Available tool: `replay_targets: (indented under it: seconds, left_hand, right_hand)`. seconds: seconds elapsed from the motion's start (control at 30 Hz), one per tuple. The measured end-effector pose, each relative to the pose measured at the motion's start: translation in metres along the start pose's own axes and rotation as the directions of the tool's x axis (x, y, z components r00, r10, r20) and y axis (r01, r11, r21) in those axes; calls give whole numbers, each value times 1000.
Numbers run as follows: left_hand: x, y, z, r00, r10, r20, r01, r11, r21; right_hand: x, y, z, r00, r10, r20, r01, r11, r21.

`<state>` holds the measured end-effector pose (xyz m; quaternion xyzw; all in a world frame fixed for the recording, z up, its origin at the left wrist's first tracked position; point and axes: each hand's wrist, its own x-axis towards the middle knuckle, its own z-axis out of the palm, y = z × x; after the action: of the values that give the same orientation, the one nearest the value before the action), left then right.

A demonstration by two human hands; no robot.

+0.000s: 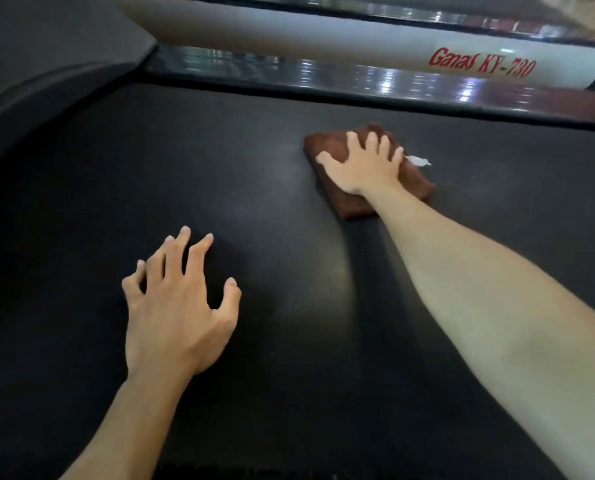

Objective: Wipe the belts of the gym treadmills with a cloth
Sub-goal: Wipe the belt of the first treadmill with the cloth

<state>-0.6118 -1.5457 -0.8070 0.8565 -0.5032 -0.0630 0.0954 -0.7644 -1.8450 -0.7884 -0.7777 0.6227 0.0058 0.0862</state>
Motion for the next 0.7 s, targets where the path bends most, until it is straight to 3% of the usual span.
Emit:
replay_targets:
  seconds: [0.13, 0.23, 0.3, 0.4, 0.47, 0.6, 0.7]
  left_hand:
    - [1, 0, 0, 1000, 0, 11, 0, 1000, 3]
    - [-1, 2, -1, 1000, -5, 3, 5, 1000, 0]
    - [-1, 2, 0, 1000, -6, 0, 6, 1000, 0]
    - [-1, 2, 0, 1000, -5, 3, 5, 1000, 7]
    - [-1, 2, 0, 1000, -8, 3, 8, 1000, 11]
    - [0, 2, 0, 1000, -7, 6, 7, 1000, 19]
    - [0, 2, -1, 1000, -5, 0, 5, 1000, 20]
  right_hand:
    - [-16, -29, 9, 954, -299, 14, 299, 954, -23]
    - [-68, -5, 19, 884, -468, 7, 468, 884, -17]
    - [-78, 21, 20, 908, -419, 6, 419, 907, -39]
    - [-37, 31, 7, 988, -151, -11, 150, 987, -54]
    - [-10, 15, 2, 997, -74, 0, 74, 996, -46]
    - [-30, -18, 13, 953, -301, 9, 302, 952, -46]
    - [-91, 6, 21, 889, -458, -8, 458, 889, -29]
